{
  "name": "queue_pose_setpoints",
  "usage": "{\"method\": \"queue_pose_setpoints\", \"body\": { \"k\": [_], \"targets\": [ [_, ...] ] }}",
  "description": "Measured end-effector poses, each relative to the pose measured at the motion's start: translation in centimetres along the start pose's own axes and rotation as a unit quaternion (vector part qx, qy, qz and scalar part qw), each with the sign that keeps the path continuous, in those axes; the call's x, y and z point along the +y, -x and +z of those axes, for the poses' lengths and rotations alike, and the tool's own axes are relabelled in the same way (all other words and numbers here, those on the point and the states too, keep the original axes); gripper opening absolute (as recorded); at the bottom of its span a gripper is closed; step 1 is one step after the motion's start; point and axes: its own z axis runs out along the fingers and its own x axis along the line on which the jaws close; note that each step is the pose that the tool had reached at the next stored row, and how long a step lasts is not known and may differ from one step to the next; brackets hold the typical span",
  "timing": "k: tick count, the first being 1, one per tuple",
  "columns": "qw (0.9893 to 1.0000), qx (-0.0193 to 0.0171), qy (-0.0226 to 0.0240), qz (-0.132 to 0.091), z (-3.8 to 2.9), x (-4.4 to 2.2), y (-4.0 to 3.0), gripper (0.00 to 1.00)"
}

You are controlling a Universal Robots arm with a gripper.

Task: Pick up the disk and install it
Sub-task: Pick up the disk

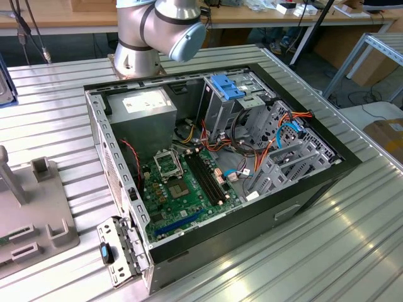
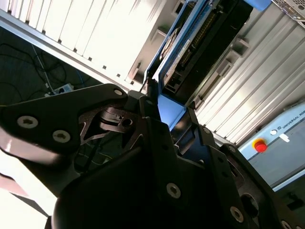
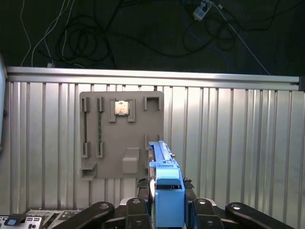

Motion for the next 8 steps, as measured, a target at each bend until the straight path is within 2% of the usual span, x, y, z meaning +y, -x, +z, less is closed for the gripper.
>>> {"method": "queue_pose_setpoints", "body": {
  "k": [8],
  "targets": [
    [1.0000, 0.0000, 0.0000, 0.000, 0.01, -0.86, 0.03, 0.37]
  ]
}}
